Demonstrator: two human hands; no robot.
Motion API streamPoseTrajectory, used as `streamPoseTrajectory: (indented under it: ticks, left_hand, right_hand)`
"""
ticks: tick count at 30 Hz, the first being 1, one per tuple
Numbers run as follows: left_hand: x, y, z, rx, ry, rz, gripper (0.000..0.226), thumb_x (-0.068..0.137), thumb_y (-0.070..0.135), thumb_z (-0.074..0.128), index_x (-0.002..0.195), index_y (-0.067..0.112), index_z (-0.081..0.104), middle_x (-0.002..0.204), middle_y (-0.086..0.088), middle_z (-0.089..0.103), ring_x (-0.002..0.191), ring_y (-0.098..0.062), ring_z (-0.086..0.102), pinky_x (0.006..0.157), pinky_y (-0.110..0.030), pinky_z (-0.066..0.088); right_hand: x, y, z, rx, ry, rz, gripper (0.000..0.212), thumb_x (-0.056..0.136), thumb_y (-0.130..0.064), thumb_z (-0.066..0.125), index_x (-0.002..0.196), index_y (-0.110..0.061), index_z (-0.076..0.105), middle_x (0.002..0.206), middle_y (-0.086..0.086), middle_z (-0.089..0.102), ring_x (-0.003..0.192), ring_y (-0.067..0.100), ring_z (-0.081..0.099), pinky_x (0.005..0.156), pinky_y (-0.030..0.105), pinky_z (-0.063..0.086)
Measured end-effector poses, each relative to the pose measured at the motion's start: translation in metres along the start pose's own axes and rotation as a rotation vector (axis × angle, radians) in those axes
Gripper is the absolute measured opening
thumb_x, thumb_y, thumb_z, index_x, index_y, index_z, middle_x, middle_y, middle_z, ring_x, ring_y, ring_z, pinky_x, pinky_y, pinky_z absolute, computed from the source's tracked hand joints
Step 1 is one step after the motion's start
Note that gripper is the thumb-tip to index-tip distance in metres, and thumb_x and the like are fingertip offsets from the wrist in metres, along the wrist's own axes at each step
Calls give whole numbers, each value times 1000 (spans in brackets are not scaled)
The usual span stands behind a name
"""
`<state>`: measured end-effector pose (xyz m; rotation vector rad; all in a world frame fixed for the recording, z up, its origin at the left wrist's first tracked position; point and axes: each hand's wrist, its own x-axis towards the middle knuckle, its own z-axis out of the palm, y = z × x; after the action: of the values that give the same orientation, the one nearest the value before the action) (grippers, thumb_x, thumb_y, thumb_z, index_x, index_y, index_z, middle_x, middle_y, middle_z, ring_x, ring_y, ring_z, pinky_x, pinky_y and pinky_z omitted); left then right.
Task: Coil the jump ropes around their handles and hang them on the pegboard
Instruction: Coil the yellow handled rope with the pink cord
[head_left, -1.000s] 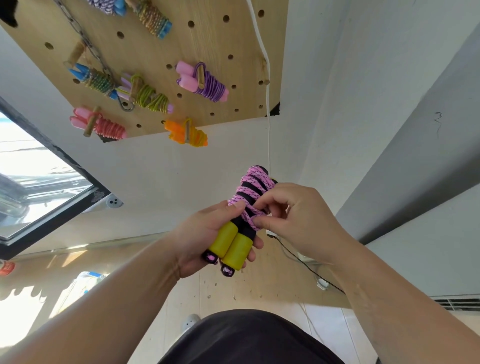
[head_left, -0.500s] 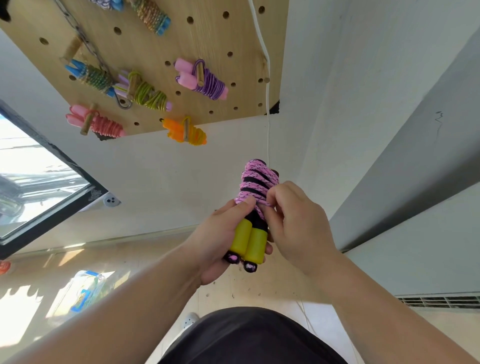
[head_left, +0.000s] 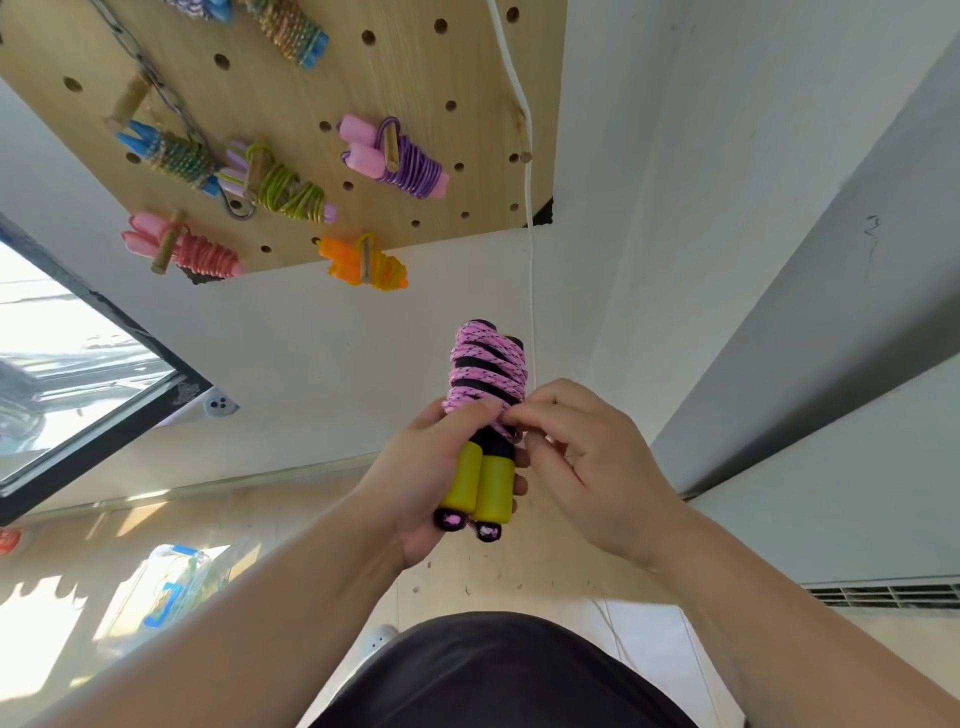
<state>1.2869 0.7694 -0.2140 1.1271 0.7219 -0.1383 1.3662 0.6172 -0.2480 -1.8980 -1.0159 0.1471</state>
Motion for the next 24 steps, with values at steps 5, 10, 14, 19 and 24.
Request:
streamPoseTrajectory:
  ticks: [5, 10, 14, 19, 24]
  left_hand:
    - [-1, -2, 3, 204, -35, 126, 25, 99, 10, 55, 124, 6, 58, 101, -26, 71, 76, -35, 70, 71, -46, 58]
    - [-5, 1, 5, 312, -88, 182, 22, 101, 10, 54, 122, 10, 59, 101, -22, 72, 79, -32, 71, 74, -47, 59]
    - [-6, 3, 8, 194, -115, 149, 22, 102, 9, 51, 123, 6, 59, 97, -24, 71, 78, -35, 68, 75, -50, 56]
    - [-4, 8, 8, -7, -98, 62, 36, 95, 17, 57, 125, -3, 57, 93, -25, 69, 73, -38, 68, 77, -54, 56]
    - [-8, 8, 9, -27, -235, -24, 49, 83, 27, 59, 120, -4, 63, 99, -28, 68, 74, -37, 66, 70, -47, 57]
  right_hand:
    - [8, -3, -13, 122, 87, 193, 19, 90, -6, 70, 93, -23, 77, 80, -14, 71, 78, 2, 66, 65, 9, 45]
    - [18, -3, -25, 130, 15, 235, 19, 87, -19, 77, 74, -33, 74, 69, -21, 70, 68, 3, 65, 61, 10, 44]
    - [19, -2, -27, 185, 36, 239, 11, 86, -19, 79, 78, -24, 73, 70, -15, 68, 65, 4, 63, 58, 12, 43]
    - [19, 2, -34, 213, -161, 180, 33, 85, -10, 78, 105, -33, 66, 89, -13, 66, 90, 13, 65, 64, 30, 58]
    - [25, 1, -50, 173, -186, 144, 23, 84, -10, 81, 91, -28, 69, 75, -12, 68, 69, 3, 60, 64, 19, 48]
